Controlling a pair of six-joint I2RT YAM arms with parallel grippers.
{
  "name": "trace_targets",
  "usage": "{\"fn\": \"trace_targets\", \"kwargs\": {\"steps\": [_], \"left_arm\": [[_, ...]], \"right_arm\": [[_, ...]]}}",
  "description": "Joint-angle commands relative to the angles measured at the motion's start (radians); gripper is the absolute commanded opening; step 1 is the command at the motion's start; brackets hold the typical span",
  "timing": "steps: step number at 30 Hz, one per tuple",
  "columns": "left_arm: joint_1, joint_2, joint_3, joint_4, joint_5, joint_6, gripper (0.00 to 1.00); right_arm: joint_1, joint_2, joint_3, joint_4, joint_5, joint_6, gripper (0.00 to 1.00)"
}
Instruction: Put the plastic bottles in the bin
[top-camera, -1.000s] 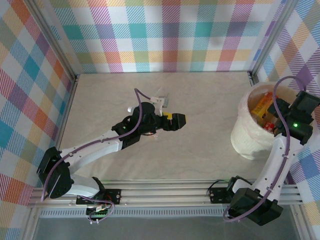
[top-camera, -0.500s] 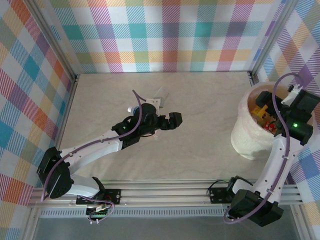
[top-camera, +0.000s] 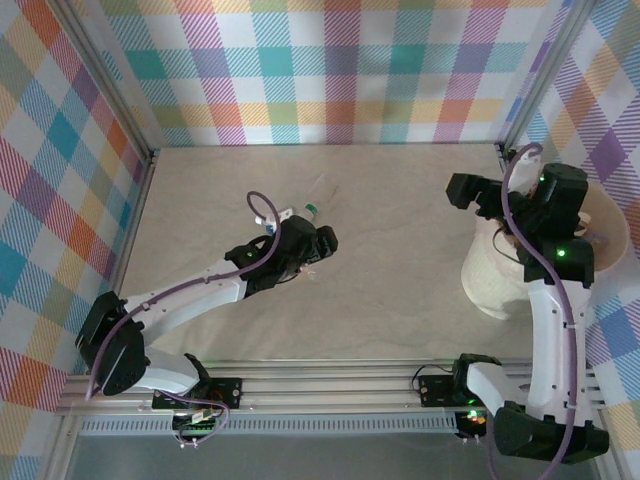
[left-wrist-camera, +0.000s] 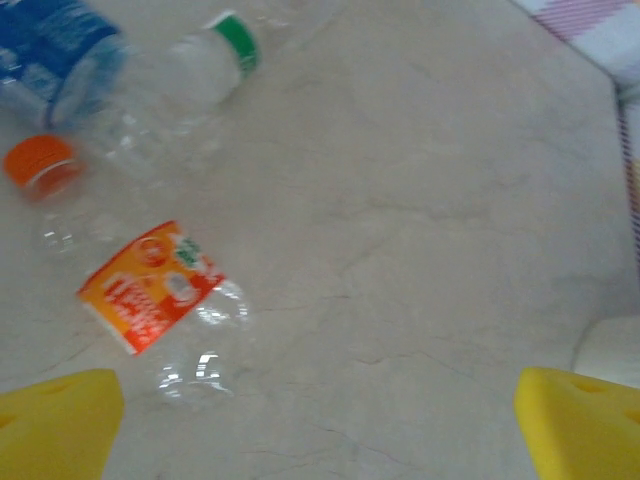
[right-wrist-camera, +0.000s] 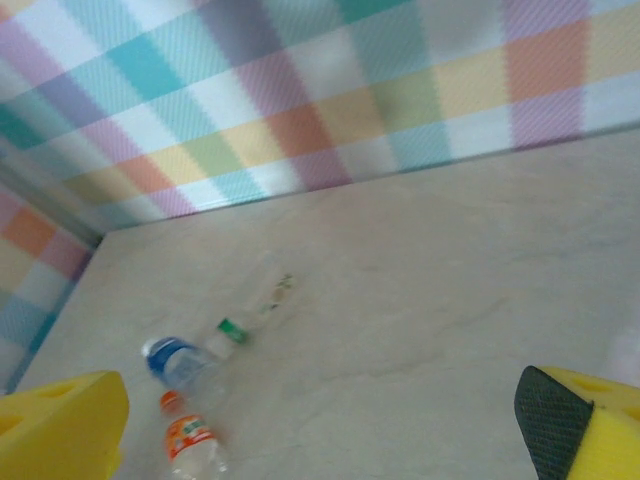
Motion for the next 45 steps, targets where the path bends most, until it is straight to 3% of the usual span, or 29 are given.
{"fn": "trace_targets", "kwargs": {"steps": [1, 8, 12, 18, 38, 42, 45], "left_arm": [[0.053, 0.028, -0.037, -0.058, -0.013, -0.119, 1.0], [0.151, 0.098, -0.092, 0.032, 0.11, -0.191, 0.9], [0.177, 0.135, -0.102, 0.094, 0.116, -0.204, 0.87], [0.226, 0.202, -0.103, 0.173, 0.172, -0.206, 0.86], [0.234, 0.379, -0.118, 0.303, 0.244, -0.214, 0.65], [0.233, 0.384, -0.116, 0.299, 0.241, -0.208, 0.43], [0.233, 0.373, -0.114, 0.284, 0.239, -0.2, 0.48]], "right_arm": [[0.068, -0.023, -0.026, 0.102, -0.051, 0.022, 1.0], [0.265, -0.003, -0.116, 0.217, -0.096, 0.054, 1.0], [0.376, 0.055, -0.11, 0.153, 0.029, -0.021, 1.0], [0.453, 0.101, -0.13, 0.169, 0.05, -0.027, 1.0], [0.482, 0.081, -0.132, 0.16, 0.107, -0.048, 1.0], [0.482, 0.081, -0.132, 0.157, 0.108, -0.047, 1.0], [0.482, 0.084, -0.132, 0.156, 0.109, -0.049, 1.0]]}}
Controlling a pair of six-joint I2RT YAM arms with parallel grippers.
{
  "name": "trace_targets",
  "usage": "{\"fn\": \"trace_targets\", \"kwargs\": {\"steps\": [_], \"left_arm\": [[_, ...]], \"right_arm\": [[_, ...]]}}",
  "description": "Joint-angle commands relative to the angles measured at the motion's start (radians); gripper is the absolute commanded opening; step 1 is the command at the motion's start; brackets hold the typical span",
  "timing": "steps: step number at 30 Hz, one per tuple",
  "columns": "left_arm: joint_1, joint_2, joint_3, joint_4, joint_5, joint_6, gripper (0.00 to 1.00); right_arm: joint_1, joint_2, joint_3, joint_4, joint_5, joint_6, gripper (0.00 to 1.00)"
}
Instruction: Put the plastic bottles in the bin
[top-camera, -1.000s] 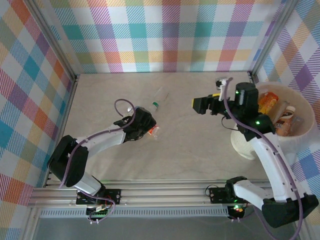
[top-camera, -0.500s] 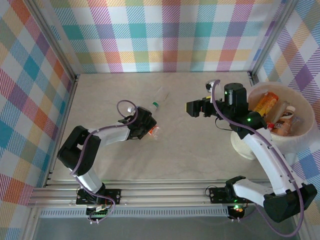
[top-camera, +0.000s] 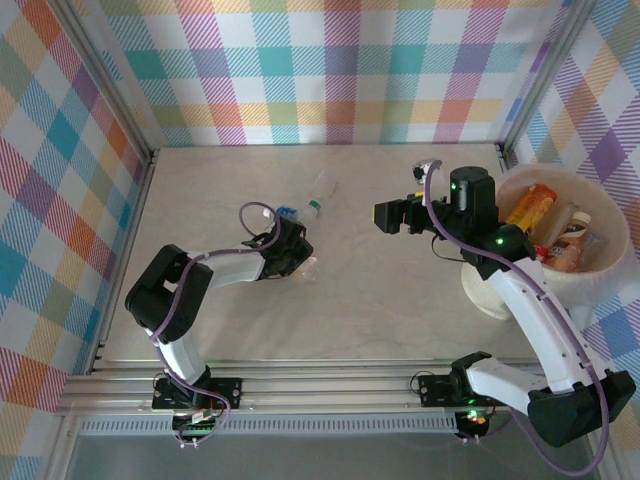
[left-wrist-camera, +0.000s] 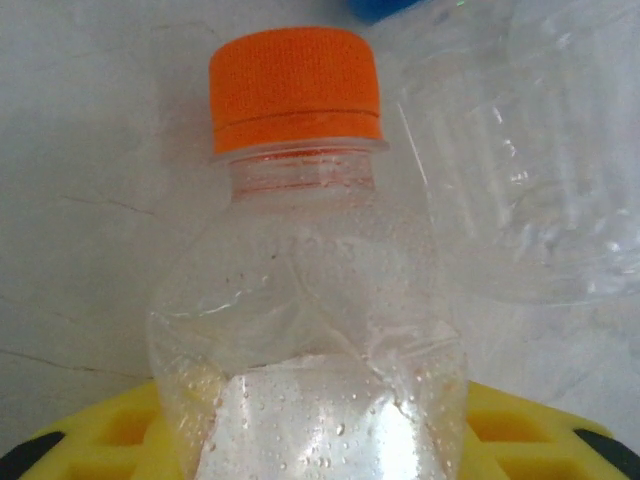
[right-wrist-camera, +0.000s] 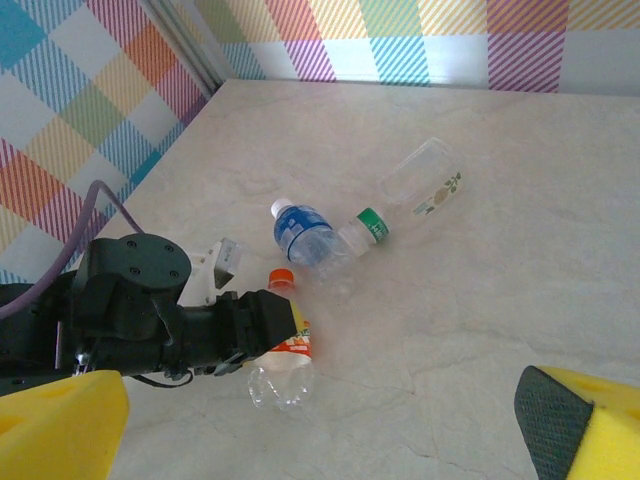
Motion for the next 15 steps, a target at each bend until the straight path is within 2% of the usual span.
{"fn": "trace_targets", "kwargs": {"steps": [1, 10, 15], "left_arm": [[0.003, 0.01, -0.013, -0.027, 0.005, 0.02, 0.49], [-0.02, -0.101, -0.041, -0.048, -0.014, 0.053, 0.47], [-0.022, -0.203, -0.1, 0.006, -0.003, 0.074, 0.48]], "right_arm": [[0.006, -0.015, -0.005, 0.016, 0.004, -0.018, 1.0], [0.008, 0.004, -0.051, 0.06, -0.055, 0.034, 1.0], [0.016, 0.013, -0.131, 0.136, -0.116, 0.109, 1.0]]}}
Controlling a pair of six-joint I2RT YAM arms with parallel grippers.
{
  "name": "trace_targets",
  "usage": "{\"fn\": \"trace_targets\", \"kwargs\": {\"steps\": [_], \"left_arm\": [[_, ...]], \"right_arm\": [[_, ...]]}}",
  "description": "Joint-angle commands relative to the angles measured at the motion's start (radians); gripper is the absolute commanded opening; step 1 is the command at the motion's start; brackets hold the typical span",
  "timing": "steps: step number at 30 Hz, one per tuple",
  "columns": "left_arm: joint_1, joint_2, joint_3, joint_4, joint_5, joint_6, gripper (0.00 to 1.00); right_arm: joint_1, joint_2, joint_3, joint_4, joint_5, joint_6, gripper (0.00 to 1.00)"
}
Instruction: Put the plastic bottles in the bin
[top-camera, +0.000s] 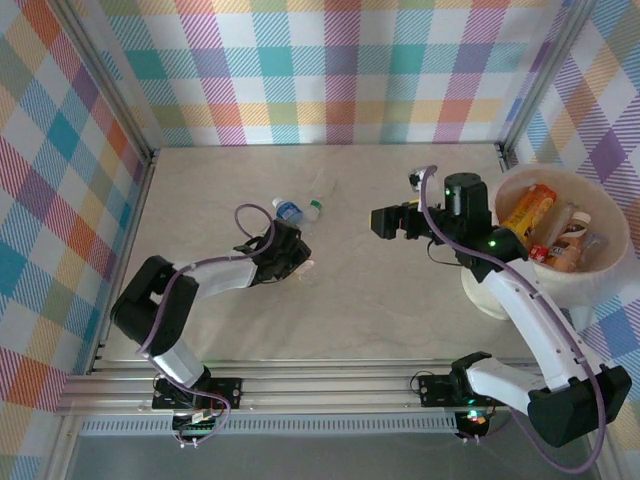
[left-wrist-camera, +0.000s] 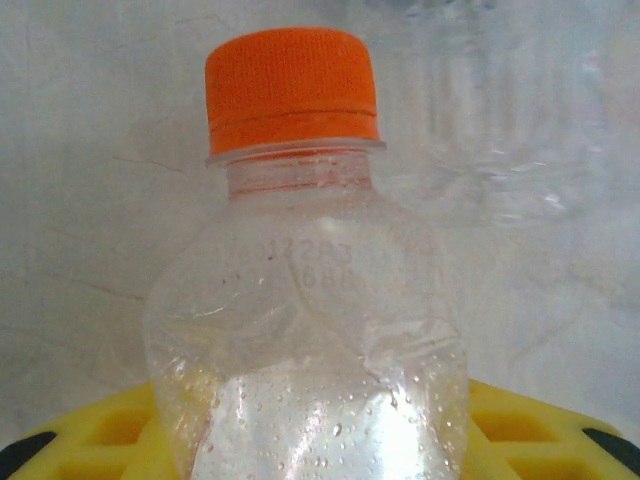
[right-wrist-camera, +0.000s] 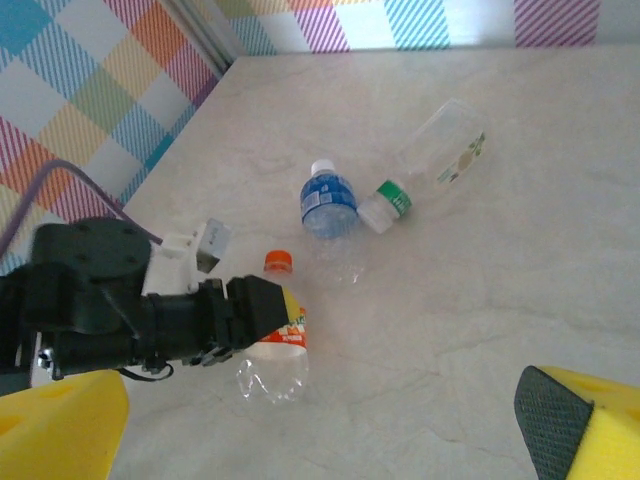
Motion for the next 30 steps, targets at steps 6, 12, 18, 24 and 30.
{"fn": "trace_targets", "kwargs": {"steps": [6, 12, 18, 24, 30], "left_arm": [[-0.006, -0.197, -0.044, 0.111, 0.084, 0.089, 0.48], [-0.006, -0.31, -0.015, 0.2, 0.179, 0.135, 0.48], [-0.006, -0.354, 0.038, 0.252, 0.293, 0.151, 0.48], [-0.015, -0.368, 0.061, 0.257, 0.317, 0.145, 0.48], [-0.022, -0.366, 0.06, 0.245, 0.295, 0.14, 0.48]], "right_arm": [[0.046, 0.036, -0.118, 0.134, -0.164, 0.088, 1.0], [0.108, 0.076, -0.147, 0.241, -0.269, 0.088, 1.0], [0.186, 0.154, -0.121, 0.356, -0.317, 0.07, 1.0], [0.27, 0.244, -0.079, 0.458, -0.251, 0.04, 1.0], [0.349, 0.286, -0.087, 0.573, -0.162, -0.003, 1.0]]}}
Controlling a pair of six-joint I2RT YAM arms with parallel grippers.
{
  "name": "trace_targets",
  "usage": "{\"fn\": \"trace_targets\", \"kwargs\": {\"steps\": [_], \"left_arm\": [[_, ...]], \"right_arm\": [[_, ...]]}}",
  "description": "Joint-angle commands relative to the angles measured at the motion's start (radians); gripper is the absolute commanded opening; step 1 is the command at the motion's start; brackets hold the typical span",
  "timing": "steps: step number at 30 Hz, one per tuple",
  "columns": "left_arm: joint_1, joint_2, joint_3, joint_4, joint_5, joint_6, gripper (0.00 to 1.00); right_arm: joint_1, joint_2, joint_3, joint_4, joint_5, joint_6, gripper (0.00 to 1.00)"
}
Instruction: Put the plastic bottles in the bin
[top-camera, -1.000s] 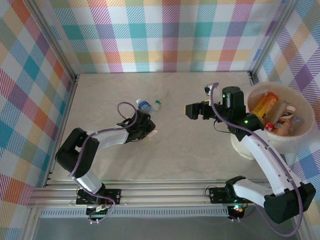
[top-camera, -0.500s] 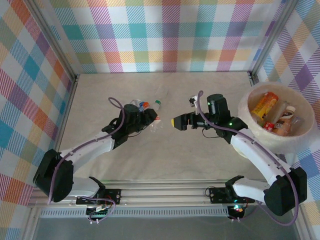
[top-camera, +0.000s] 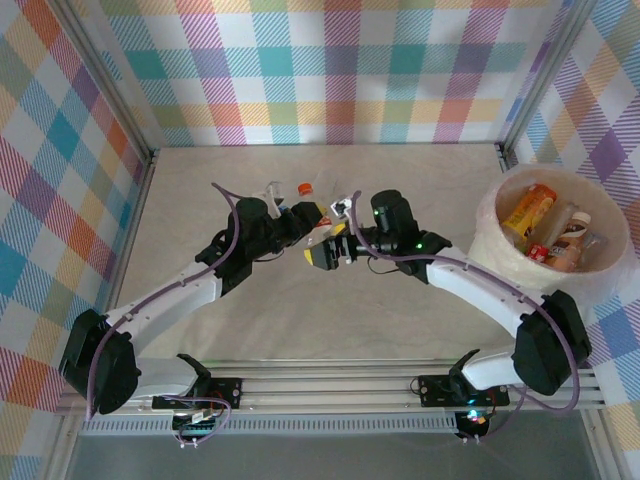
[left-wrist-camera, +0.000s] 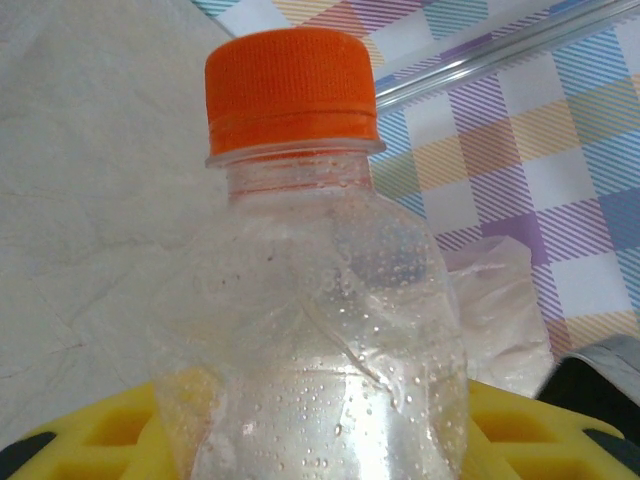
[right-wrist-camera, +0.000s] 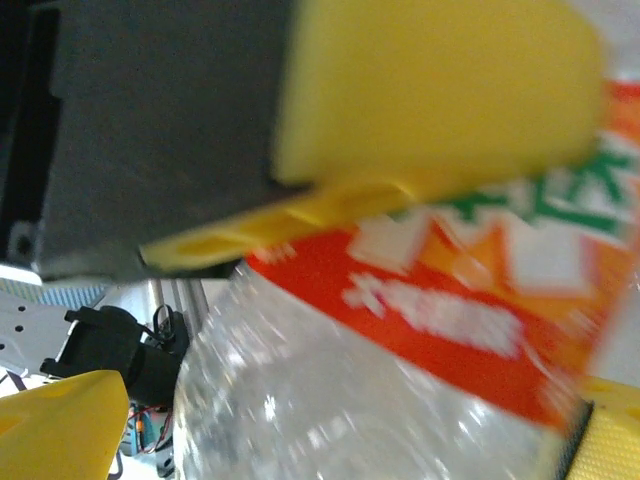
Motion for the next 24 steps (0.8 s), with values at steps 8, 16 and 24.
{"fn": "trace_targets", "kwargs": {"steps": [8, 16, 24], "left_arm": [[-0.02, -0.014, 0.039, -0.04, -0.047, -0.014, 0.47], [-0.03, 0.009, 0.046, -0.06, -0.053, -0.046, 0.48], [-0.033, 0.024, 0.066, -0.085, -0.051, -0.051, 0.52]], "right_arm": [[0.069, 0.018, -0.021, 0.204, 0.272, -0.077, 0.99], [0.081, 0.047, -0.011, 0.221, 0.316, -0.094, 0.85], [0.086, 0.047, -0.021, 0.22, 0.349, -0.093, 0.61]]}}
